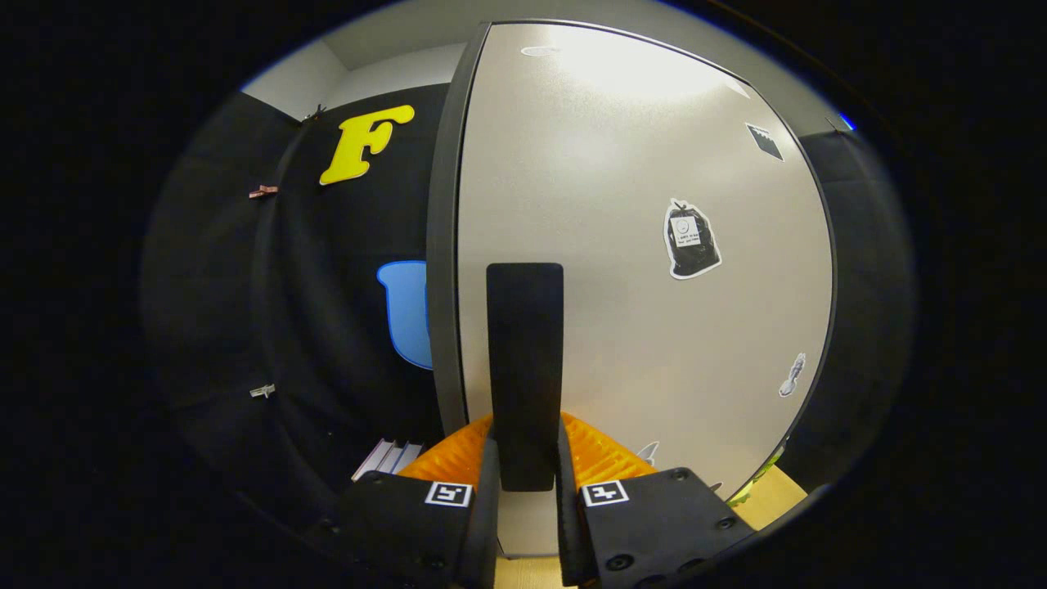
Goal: Open the shoe cabinet door, grab the shoes and put them into the shoe cabinet, then close the shoe cabinet door.
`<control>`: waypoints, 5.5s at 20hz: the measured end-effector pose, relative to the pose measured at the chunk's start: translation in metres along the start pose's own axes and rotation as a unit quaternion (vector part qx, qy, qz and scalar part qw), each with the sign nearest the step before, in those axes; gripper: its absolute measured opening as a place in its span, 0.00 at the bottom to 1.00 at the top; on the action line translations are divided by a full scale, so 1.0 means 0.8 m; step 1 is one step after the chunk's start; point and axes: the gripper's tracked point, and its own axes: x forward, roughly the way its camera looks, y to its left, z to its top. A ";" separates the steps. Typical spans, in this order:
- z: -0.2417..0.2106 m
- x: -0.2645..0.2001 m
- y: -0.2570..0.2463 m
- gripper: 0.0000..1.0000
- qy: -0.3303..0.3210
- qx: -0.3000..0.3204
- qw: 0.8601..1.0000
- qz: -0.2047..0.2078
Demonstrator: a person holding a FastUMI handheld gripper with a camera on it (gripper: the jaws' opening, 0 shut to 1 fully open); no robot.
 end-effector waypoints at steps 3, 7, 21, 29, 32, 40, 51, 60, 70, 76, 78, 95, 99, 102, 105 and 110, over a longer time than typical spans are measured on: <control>-0.001 -0.004 -0.001 0.26 0.002 -0.004 1.000 0.004; -0.001 -0.015 0.000 0.27 0.006 -0.002 1.000 0.013; -0.002 -0.154 -0.045 0.26 0.012 -0.002 0.998 0.063; -0.004 -0.230 -0.096 0.27 0.021 0.009 0.994 0.110; -0.005 -0.260 -0.124 0.27 0.026 0.020 0.992 0.120; -0.009 -0.320 -0.210 0.26 0.021 0.041 0.992 0.116; 0.002 -0.365 -0.304 0.25 0.002 0.010 1.000 0.028; -0.004 -0.399 -0.346 0.24 0.003 0.019 1.000 -0.006; -0.002 -0.430 -0.311 0.20 -0.027 0.005 1.000 0.008; -0.076 -0.405 -0.257 0.20 0.041 0.010 0.997 0.063; -0.118 -0.397 -0.238 0.20 0.084 0.011 0.993 0.081; -0.477 -0.307 -0.131 0.20 0.358 0.024 0.929 0.086; -0.533 -0.293 -0.142 0.20 0.386 0.019 0.921 0.053; -0.557 -0.287 -0.148 0.20 0.398 0.031 0.916 0.035; -0.579 -0.280 -0.143 0.20 0.405 0.031 0.913 0.032; -0.590 -0.252 -0.141 0.20 0.397 0.034 0.917 0.023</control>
